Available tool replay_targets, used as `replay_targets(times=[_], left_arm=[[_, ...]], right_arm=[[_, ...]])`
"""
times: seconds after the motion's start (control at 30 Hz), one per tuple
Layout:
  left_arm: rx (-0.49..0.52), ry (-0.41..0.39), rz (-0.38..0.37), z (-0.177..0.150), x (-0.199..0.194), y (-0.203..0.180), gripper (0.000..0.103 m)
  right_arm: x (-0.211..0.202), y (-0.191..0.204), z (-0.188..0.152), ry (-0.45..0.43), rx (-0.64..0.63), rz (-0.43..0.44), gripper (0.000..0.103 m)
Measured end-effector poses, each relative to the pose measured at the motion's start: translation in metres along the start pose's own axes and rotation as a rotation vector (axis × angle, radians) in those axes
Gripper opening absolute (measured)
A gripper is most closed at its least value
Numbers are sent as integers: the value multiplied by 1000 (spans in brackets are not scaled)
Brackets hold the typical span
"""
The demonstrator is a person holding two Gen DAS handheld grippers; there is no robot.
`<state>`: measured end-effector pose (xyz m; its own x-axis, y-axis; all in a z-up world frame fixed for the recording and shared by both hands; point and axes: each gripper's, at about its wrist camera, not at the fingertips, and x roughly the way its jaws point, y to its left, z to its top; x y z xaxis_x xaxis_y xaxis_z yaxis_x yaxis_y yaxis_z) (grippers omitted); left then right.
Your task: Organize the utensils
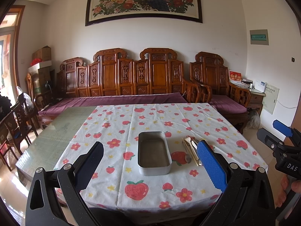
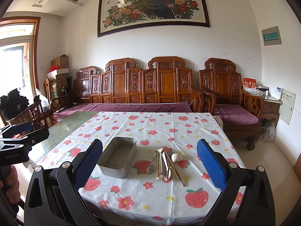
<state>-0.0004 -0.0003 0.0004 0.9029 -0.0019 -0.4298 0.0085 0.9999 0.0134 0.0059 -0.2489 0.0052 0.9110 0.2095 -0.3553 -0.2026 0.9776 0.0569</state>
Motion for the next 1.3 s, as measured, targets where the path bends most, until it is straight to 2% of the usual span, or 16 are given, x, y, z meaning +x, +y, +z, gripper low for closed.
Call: replay_targets(times=[0.23,0.93,1.0,1.07,1.3], left_arm=[[0,-2,-2,5,-3,-14,97],[0,-1,-3,11,-8,-22,97],[3,9,-5,12,-8,-29,97],[6,23,-12,14,-5,-21,97],[20,96,-34,0,29,-18,97]], right_arm=[[-1,0,0,1,0,1,101],[0,0,-1,1,0,0,101],[1,-1,-1,6,0,0,101],[4,-2,-3,9,2,1,101],[26,-4,-11,51,-19,10,101]])
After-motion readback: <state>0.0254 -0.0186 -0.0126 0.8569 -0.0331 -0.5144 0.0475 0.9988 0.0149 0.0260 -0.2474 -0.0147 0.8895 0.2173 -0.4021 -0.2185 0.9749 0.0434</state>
